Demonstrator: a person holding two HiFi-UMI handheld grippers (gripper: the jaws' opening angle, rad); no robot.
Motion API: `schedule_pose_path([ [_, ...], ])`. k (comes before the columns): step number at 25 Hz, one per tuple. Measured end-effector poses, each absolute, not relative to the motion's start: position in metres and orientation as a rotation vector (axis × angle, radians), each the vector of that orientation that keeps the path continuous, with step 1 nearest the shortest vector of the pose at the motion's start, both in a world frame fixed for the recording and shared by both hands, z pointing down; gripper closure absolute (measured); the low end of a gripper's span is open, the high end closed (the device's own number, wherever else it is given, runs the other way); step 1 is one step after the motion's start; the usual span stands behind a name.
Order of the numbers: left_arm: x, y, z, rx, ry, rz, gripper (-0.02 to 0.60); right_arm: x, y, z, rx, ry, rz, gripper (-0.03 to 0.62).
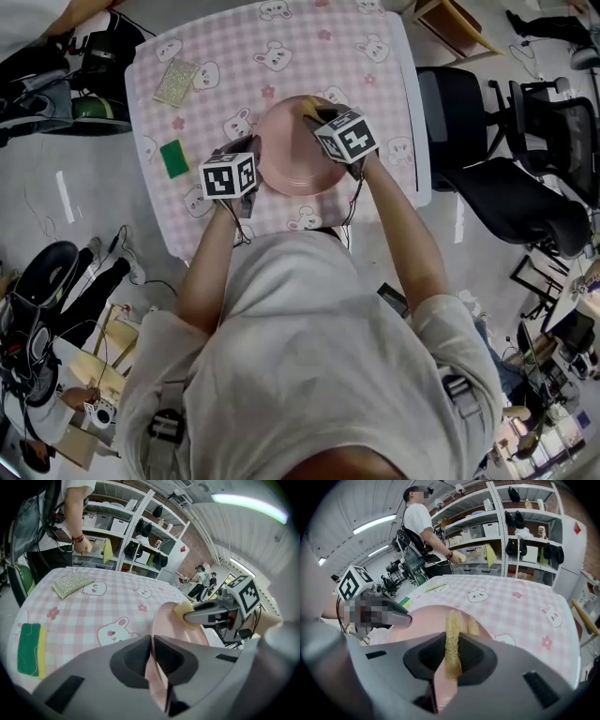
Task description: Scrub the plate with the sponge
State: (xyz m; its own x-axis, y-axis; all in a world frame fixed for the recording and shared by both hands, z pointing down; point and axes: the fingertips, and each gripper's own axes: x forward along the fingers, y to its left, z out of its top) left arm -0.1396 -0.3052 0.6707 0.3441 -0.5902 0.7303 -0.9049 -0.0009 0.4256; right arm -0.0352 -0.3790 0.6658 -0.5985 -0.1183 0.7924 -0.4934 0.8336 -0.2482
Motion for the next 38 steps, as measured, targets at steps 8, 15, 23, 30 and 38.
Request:
schedule_pose_path([
  [8, -0.138, -0.304, 0.667, 1.695, -1.363, 0.444, 0.548, -0.049, -0.372, 0.683, 0.419, -2.131, 0.575, 0.526],
  [15, -0.139, -0.305, 0.667, 1.689, -1.371, 0.443, 0.548, -0.064, -0.361, 0.680, 0.338, -2.172, 0.511, 0.526],
  [23, -0.138, -0.301, 0.671, 1.665, -1.362, 0.460, 0.549, -0.090, -0.307, 0.681, 0.055, -2.219, 0.297, 0.528],
  [30, -0.140, -0.302, 0.672, 1.658, -1.371, 0.452, 0.551, -0.091, -0.267, 0.683, -0.107, -2.162, 0.213, 0.527],
  [38, -0.143, -0.299, 0.677, 1.638, -1.374, 0.455, 0.552, -0.078, -0.220, 0.691, -0.304, -2.064, 0.182, 0.528],
])
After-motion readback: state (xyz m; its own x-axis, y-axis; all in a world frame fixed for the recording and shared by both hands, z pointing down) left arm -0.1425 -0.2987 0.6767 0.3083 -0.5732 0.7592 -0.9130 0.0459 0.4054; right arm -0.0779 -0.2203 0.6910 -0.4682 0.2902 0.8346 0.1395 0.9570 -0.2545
